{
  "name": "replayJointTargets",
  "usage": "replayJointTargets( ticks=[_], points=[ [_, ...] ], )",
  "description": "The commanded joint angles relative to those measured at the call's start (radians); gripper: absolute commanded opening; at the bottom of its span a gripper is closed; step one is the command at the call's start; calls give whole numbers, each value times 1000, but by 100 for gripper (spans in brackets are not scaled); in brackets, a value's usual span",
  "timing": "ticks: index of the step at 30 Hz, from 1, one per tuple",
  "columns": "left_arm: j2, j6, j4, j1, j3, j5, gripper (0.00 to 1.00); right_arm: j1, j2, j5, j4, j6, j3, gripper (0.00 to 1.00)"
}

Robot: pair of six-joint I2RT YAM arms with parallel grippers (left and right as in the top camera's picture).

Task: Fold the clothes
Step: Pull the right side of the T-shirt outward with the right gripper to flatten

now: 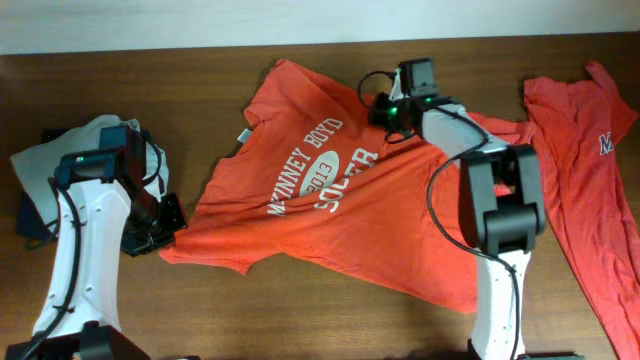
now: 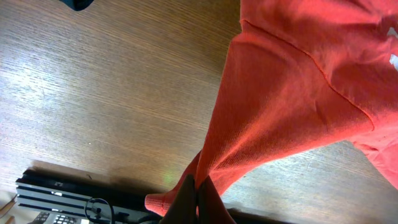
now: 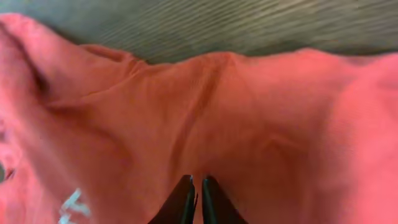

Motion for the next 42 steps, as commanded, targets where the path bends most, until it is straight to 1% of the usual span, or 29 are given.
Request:
replayJointTargets(
  ticks=[1,2,3,6,8,13,16,17,19,20,21,22,25,28,29,32,33,34,36,37,39,42],
  points=[
    [-20,-10,-2,6,6,0,1,27,56,34,66,102,4,10],
    [-20,-10,-1,6,6,4,1,34,67,34,87,121,4,10],
    [-20,-10,0,6,6,13,1,48,91,33,138,160,4,8],
    [-20,-11,-1,6,6,34,1,90,140,20,260,247,5,7],
    [-20,-14,-5,6,6,43,1,129,168,-1,346,271,6,7],
    [-20,-18,-12,6,6,50,1,195,175,3,425,249,20,7],
    [-20,-26,-12,6,6,50,1,174,174,-68,414,170,87,8],
    [-20,-29,-9,6,6,49,1,150,171,-125,393,143,122,14],
    [-20,-29,3,6,6,49,2,110,165,-195,337,123,172,29],
    [-20,-29,11,6,6,49,3,79,157,-243,289,104,203,36],
    [-20,-29,21,6,6,49,4,25,135,-309,182,52,256,44],
    [-20,-29,26,6,6,50,4,-6,119,-333,117,16,282,46],
    [-20,-28,31,6,6,49,4,-120,19,-352,-190,-165,365,51],
    [-20,-28,29,6,6,49,5,-209,-101,-294,-446,-275,405,54],
    [-20,-28,29,6,6,49,5,-246,-159,-242,-545,-303,410,55],
    [-20,-27,29,6,6,49,5,-324,-291,-97,-756,-312,410,61],
    [-20,-8,29,6,6,49,5,-367,-362,-19,-869,-317,410,64],
    [-20,-2,29,6,6,49,5,-378,-379,-4,-897,-323,410,65],
    [-20,11,25,6,6,49,5,-412,-429,38,-1008,-350,410,68],
    [-20,16,24,6,6,49,5,-420,-438,44,-1039,-354,410,68],
    [-20,21,22,6,6,49,5,-450,-462,83,-1204,-357,410,69],
    [-20,21,22,6,6,49,5,-463,-463,110,-1364,-377,409,69]
  ],
)
